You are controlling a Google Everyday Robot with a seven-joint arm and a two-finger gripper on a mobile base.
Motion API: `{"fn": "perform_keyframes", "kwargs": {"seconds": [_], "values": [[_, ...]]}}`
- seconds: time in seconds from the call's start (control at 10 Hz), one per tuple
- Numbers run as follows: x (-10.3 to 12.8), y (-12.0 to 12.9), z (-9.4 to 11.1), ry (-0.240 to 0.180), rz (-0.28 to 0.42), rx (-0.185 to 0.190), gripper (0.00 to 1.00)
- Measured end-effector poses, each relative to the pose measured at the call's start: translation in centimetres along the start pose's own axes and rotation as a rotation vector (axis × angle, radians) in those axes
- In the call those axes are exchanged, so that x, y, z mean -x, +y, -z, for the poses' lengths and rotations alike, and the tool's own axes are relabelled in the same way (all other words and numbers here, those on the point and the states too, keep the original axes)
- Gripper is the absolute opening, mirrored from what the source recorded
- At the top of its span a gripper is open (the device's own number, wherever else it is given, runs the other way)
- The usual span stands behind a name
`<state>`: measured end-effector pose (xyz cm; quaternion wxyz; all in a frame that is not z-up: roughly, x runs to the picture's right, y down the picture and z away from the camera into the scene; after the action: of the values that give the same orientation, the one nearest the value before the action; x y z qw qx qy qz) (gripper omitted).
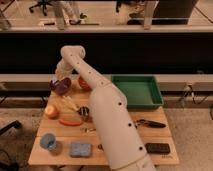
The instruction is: Wipe purple bowl with towel
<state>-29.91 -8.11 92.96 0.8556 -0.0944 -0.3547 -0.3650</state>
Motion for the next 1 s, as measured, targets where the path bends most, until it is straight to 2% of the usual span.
{"fn": "perform_keyframes", "kwargs": {"seconds": [0.4, 0.8, 1.0], "values": [[2.5, 0.1, -0.7, -0.052, 0.032, 0.016, 0.01], [4.6, 1.7, 0.3, -0.079, 0.051, 0.065, 0.01], [4.0, 3.2, 1.1, -0.078, 0.034, 0.088, 0.01]]}}
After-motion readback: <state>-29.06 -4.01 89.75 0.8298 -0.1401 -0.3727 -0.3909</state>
